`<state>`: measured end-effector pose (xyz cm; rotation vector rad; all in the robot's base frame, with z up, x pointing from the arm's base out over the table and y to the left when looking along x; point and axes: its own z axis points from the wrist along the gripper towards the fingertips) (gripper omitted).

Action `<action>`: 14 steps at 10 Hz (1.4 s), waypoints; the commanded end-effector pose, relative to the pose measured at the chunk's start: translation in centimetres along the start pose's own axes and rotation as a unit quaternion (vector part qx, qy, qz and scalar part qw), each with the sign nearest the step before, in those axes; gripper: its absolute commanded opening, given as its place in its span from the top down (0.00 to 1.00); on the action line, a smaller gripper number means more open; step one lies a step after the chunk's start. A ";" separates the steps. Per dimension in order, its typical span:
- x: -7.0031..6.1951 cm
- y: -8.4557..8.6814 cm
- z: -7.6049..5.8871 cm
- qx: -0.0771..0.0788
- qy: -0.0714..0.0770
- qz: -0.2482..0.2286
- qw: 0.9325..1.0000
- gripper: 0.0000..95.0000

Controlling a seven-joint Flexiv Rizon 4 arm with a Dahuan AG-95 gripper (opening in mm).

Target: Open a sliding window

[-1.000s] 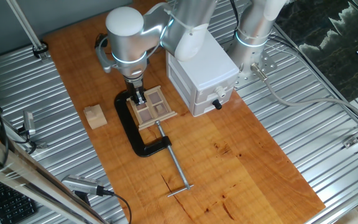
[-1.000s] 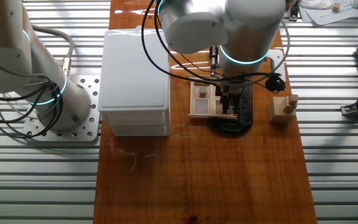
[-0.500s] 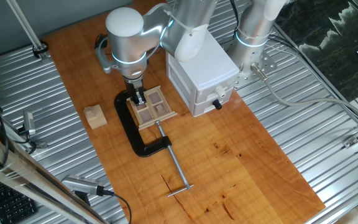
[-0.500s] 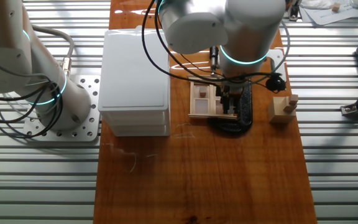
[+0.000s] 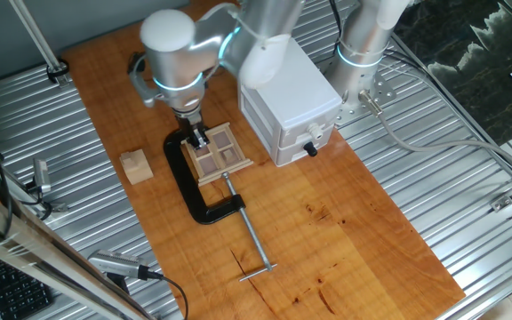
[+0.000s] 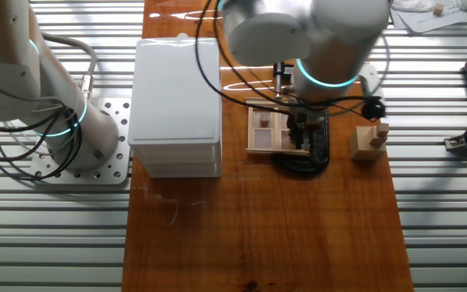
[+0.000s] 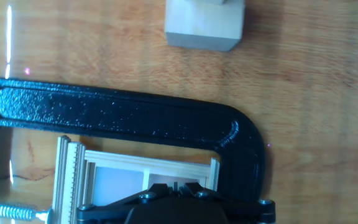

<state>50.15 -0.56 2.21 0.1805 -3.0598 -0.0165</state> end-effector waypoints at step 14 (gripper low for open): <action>0.0 0.1 0.1 0.016 0.032 0.006 0.999 1.00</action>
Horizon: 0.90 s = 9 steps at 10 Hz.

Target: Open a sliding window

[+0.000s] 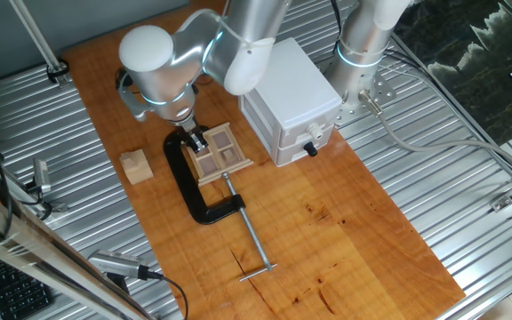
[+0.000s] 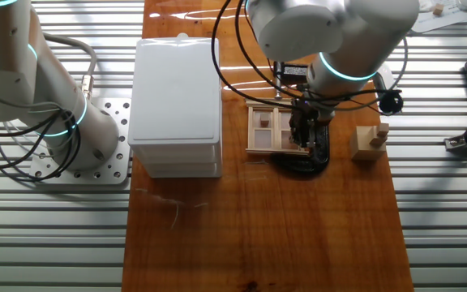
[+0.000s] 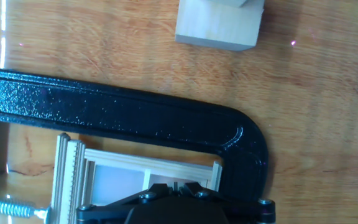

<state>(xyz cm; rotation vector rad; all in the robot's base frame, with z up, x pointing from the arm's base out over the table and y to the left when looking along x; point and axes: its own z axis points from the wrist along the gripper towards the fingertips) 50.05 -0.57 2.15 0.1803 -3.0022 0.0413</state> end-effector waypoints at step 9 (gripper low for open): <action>-0.1 0.1 0.0 -0.005 -0.002 0.038 0.999 1.00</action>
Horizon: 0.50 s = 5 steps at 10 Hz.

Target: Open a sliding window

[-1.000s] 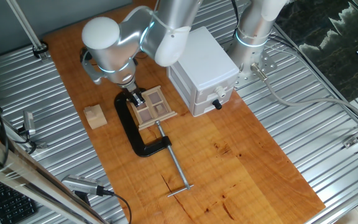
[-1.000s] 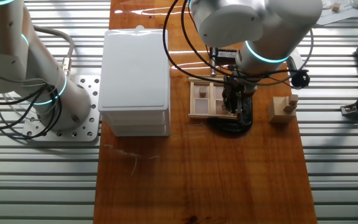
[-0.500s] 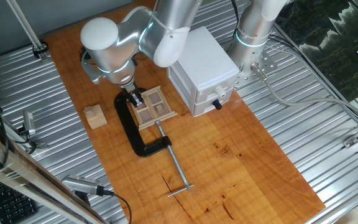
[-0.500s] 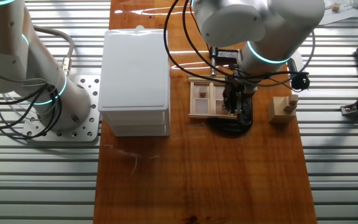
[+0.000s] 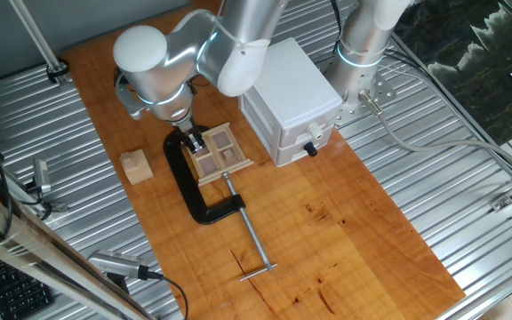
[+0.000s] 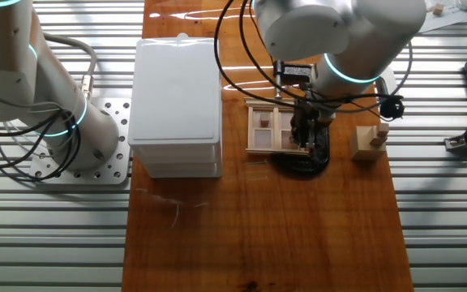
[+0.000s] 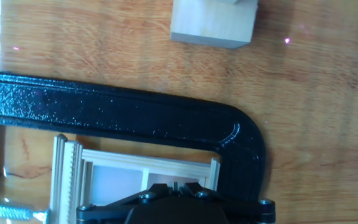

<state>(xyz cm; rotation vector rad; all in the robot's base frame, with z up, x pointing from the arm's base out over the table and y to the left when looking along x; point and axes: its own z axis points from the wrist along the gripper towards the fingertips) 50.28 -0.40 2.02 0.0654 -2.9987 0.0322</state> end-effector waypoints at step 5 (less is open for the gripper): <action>0.2 -0.1 -0.1 0.000 -0.011 0.001 1.000 1.00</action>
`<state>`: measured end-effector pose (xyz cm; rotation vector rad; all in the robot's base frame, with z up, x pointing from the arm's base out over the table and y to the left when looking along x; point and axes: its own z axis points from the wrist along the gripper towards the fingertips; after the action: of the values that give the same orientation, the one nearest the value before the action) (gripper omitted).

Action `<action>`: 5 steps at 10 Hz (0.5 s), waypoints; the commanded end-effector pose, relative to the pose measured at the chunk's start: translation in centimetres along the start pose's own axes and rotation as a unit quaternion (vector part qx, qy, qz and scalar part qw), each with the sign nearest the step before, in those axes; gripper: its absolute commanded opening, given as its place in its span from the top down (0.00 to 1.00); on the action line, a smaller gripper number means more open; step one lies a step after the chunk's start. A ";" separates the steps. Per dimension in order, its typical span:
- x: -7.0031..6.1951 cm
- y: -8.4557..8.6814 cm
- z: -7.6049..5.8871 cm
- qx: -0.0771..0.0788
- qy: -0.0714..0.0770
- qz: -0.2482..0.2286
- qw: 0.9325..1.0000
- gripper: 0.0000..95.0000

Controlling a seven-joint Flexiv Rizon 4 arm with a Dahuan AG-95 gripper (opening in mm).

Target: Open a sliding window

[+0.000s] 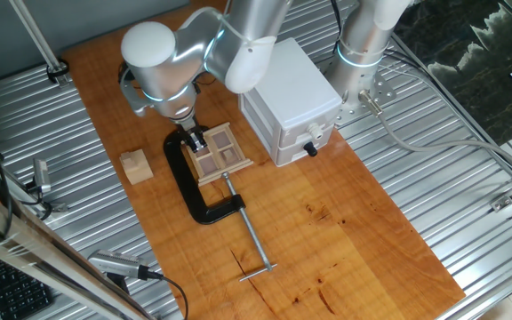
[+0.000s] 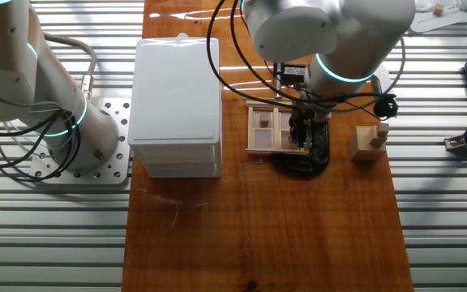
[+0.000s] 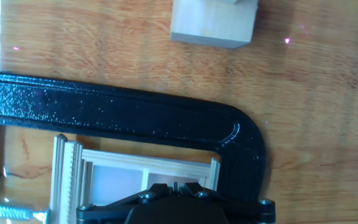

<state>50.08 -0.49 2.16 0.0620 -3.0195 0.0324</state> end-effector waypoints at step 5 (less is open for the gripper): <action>0.2 0.0 -0.1 0.000 -0.005 0.004 1.000 1.00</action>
<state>50.00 -0.42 2.34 0.0497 -3.0285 0.0295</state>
